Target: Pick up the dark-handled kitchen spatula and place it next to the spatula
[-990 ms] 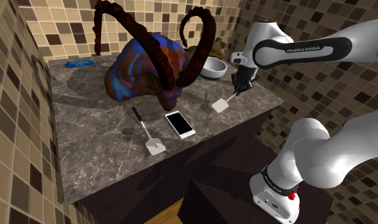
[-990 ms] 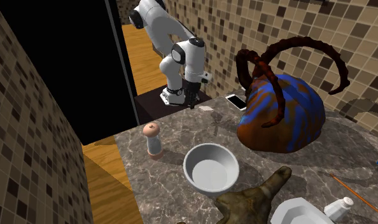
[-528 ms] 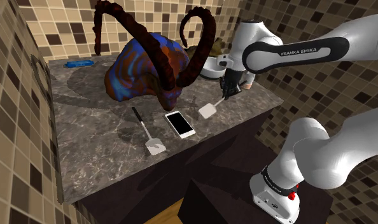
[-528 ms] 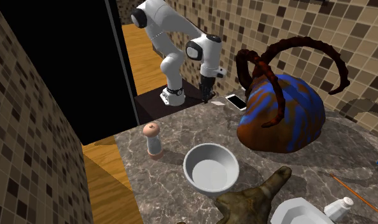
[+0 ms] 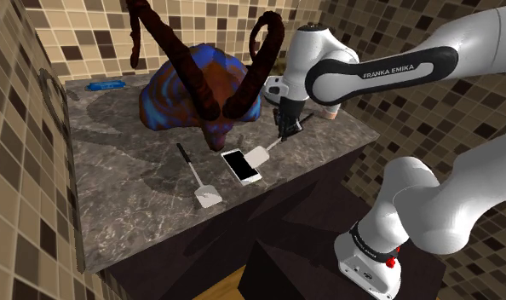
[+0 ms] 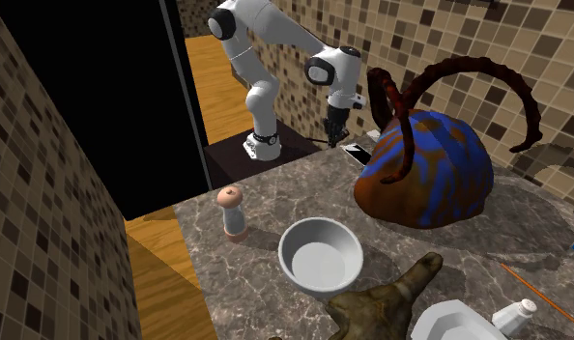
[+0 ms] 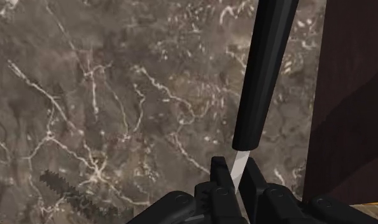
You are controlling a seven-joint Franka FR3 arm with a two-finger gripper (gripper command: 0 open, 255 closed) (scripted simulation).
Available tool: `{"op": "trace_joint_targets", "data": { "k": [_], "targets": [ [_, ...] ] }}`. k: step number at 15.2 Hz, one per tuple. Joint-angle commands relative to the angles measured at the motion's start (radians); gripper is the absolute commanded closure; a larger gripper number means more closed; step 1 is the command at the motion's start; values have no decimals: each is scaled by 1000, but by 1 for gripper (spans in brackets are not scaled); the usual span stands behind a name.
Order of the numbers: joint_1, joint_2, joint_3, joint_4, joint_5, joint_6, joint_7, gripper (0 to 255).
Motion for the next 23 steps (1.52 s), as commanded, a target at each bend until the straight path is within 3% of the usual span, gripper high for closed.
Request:
{"op": "trace_joint_targets", "data": {
  "k": [1, 14, 22, 23],
  "targets": [
    [14, 19, 12, -5, 12, 20, 23, 255],
    [21, 129, -35, -105, 8, 228, 20, 255],
    [21, 129, -35, -105, 8, 227, 20, 255],
    [21, 129, -35, -105, 8, 227, 20, 0]
  ]
}}
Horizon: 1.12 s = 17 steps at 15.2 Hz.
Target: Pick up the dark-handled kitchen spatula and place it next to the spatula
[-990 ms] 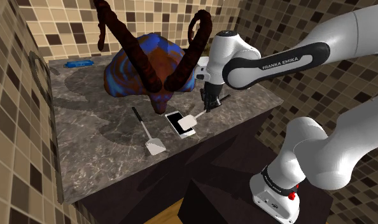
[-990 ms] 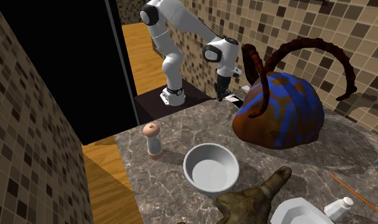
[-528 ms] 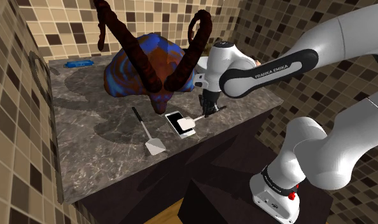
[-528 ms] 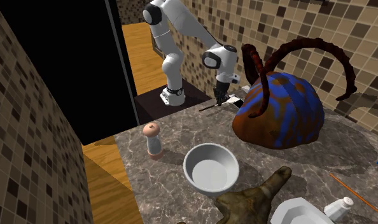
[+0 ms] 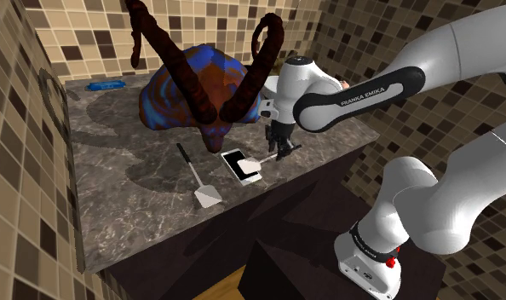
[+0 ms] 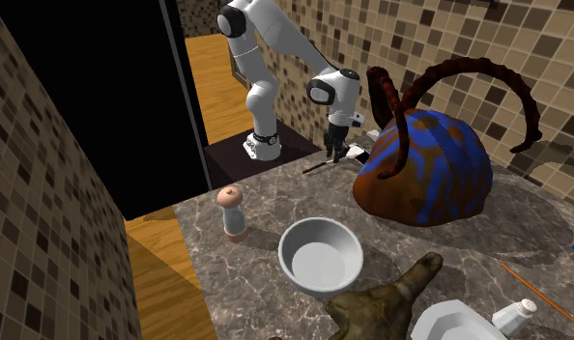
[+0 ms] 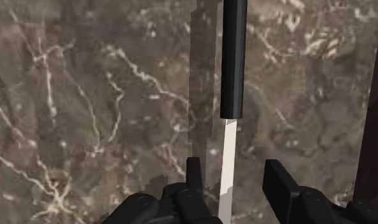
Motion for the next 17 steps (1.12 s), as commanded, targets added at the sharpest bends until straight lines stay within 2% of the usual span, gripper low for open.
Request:
{"op": "trace_joint_targets", "data": {
  "k": [1, 5, 9, 17],
  "targets": [
    [0, 0, 0, 0, 0, 0, 0, 0],
    [0, 0, 0, 0, 0, 0, 0, 0],
    [-1, -81, 37, 72, 4, -152, 9, 0],
    [-1, -81, 37, 72, 4, -152, 9, 0]
  ]
}}
